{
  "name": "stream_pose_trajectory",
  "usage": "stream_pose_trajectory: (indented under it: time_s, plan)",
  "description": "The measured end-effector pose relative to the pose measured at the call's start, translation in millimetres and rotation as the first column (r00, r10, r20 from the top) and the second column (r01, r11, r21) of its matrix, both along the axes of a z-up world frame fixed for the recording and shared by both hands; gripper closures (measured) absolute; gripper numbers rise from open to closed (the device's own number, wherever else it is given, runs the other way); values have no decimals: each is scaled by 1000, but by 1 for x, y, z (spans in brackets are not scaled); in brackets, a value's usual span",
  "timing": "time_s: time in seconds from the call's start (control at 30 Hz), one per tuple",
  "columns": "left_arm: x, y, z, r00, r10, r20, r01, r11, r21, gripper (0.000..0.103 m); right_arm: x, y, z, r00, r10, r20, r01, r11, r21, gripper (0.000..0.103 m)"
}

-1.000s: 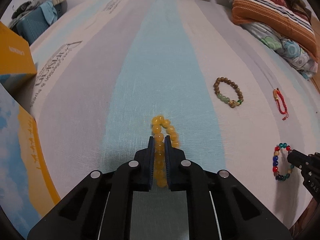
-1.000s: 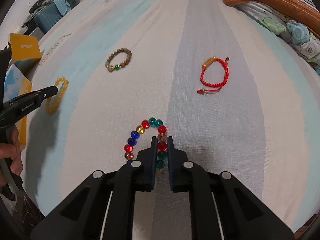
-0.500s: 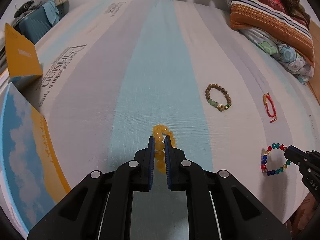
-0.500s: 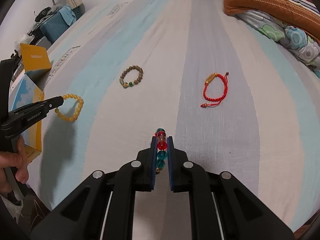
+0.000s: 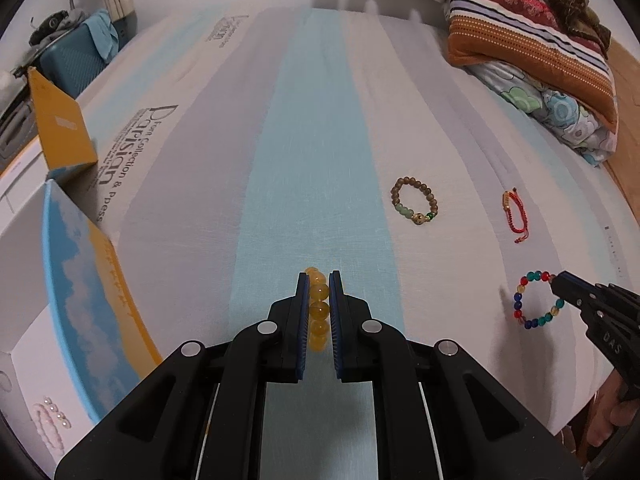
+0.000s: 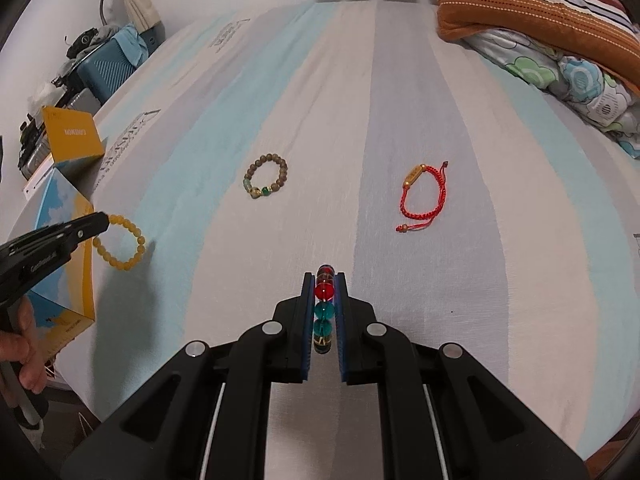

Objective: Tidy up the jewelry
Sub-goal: 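Carry the yellow and multicolour bracelets over the white box with both tools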

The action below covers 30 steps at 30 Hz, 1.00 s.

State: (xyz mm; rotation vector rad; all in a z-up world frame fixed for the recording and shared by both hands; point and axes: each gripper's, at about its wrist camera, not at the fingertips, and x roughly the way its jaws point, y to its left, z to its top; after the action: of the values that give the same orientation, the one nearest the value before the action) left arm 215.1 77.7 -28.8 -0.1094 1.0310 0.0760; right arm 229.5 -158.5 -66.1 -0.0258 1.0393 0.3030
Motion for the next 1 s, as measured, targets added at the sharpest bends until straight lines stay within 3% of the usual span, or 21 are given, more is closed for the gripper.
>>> stream_pose_trajectory:
  time_s: [0.47,1.0]
  plan:
    - [-33,12,42,999,-8,39,9,1000,-10,94,-6,15,25,999,-18,40,18,1000,9,94]
    - [-83,72,102,992,50,120,-49,999,-4,94,-23,86,61,995,40,90,-40,999,4,94]
